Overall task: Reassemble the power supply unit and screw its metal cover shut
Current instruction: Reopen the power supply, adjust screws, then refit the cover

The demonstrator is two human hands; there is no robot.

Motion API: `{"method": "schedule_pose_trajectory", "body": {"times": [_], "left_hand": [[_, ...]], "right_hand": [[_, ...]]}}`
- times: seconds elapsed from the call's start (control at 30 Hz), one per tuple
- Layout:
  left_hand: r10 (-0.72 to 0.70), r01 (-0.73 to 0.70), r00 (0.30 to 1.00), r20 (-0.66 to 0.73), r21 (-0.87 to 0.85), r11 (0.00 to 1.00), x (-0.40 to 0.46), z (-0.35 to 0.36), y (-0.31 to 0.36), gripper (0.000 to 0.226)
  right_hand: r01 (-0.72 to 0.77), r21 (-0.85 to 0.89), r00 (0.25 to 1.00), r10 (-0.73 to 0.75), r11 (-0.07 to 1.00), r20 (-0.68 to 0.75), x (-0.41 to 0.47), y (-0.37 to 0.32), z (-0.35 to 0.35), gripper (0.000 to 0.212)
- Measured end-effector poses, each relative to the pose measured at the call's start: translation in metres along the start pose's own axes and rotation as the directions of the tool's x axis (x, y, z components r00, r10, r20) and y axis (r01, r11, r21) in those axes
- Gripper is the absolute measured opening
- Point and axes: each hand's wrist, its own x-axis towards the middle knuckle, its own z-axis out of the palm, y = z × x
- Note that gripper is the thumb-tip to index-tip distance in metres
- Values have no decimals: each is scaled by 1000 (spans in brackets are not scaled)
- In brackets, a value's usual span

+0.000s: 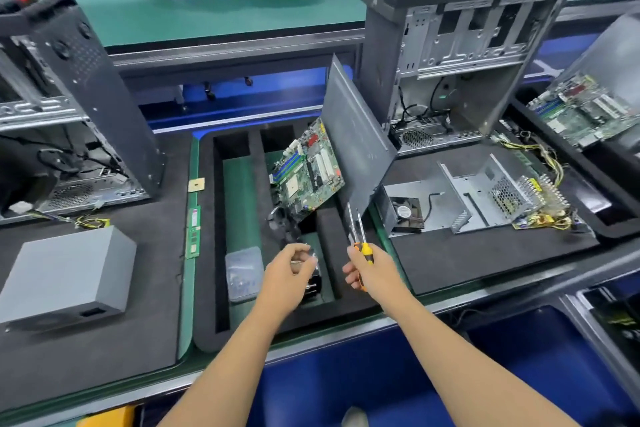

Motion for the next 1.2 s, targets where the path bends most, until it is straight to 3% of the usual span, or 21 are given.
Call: {"method": "schedule_pose_trajectory", "body": {"times": [0.43,0.67,0.8,0.93,1.07,1.2], "left_hand": [[33,-34,987,160,2,999,42,59,43,11],[-15,27,978,207,-53,998,60,105,57,26],[-83,92,979,188,-41,995,63,135,72,42],[-113,112,989,92,14,994,66,163,84,15],[-111,116,992,-55,109,987,73,176,93,41],[-76,96,987,-140,148,984,75,181,100,21]], "right_hand": [[-32,19,963,36,999,-268,36,3,-72,17],[-65,-197,938,-7,978,-347,59,12,-115,8],[-31,-390,915,-132,920,-382,76,9,-137,8],[-74,-560,909,-176,825,-378,88,9,-151,13],[-70,-671,897,-247,738,-366,91,7,-153,18],[3,-725,912,-300,689,-281,90,8,-157,18]]}}
